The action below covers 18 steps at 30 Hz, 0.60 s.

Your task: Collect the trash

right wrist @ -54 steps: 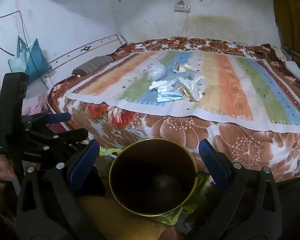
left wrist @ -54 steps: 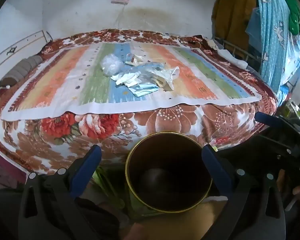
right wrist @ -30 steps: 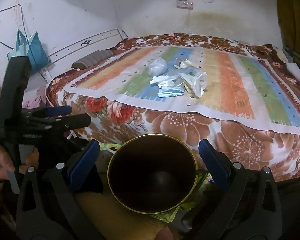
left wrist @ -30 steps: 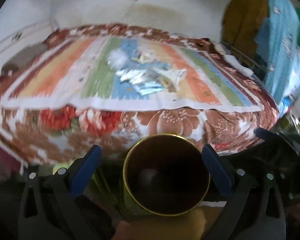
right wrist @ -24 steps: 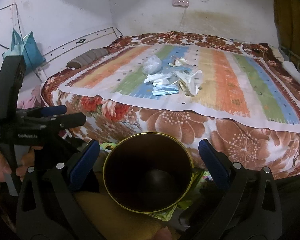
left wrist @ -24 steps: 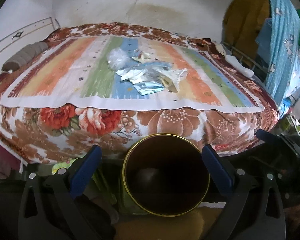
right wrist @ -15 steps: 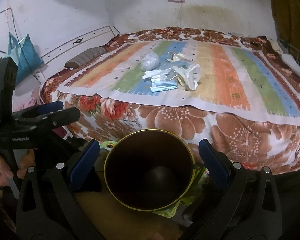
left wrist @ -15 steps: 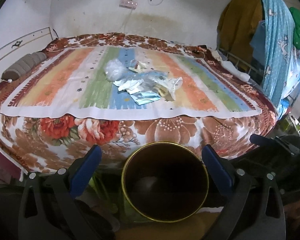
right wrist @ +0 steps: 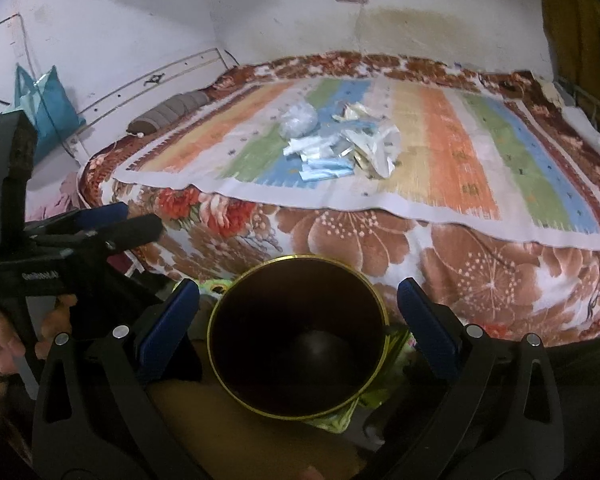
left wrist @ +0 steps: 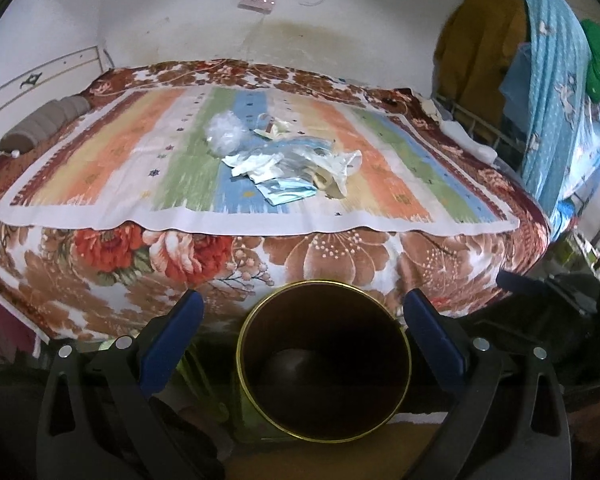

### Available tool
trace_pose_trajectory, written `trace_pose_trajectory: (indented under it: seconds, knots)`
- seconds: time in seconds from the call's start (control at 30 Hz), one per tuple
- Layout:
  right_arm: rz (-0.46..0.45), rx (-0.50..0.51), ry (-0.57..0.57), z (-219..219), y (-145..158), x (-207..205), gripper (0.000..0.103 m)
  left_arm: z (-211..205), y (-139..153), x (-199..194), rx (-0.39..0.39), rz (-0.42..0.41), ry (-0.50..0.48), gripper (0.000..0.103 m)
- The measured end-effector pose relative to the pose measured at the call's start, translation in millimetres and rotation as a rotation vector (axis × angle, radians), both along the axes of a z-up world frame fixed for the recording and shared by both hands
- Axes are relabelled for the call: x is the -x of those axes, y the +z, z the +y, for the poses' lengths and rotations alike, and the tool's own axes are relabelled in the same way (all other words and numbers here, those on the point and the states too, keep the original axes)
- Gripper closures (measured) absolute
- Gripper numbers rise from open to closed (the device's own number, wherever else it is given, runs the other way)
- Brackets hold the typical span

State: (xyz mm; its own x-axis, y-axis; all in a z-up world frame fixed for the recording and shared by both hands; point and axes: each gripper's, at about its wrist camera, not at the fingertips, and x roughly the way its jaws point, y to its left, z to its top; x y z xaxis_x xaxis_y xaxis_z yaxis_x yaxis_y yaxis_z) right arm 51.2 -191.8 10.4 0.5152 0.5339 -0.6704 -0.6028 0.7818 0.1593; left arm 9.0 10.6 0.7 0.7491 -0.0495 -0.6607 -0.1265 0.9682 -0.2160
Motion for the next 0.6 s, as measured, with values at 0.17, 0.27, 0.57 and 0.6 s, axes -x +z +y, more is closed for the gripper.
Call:
trace_pose_trajectory:
  seconds: [0.17,0.27,0.57,0.6]
  knots:
    - [0.010,0.005,-0.006,0.1,-1.6,-4.0,0.009,0.9,0.9,-0.1,0.012,-0.001,-0.003,0.006]
    - [0.013,0.010,0.003,2.3,-3.7,-4.4,0.009,-1.2,0.8,-0.4,0.001,0.000,-0.008,0.006]
    - [0.019,0.003,0.021,2.5,-3.7,-2.8,0.009,-1.7,0.5,-0.8,-0.001,0.002,-0.009,0.006]
    - [0.020,0.002,0.019,2.3,-3.8,-3.0,0.009,-2.1,0.2,-1.1,-0.003,0.003,-0.009,0.006]
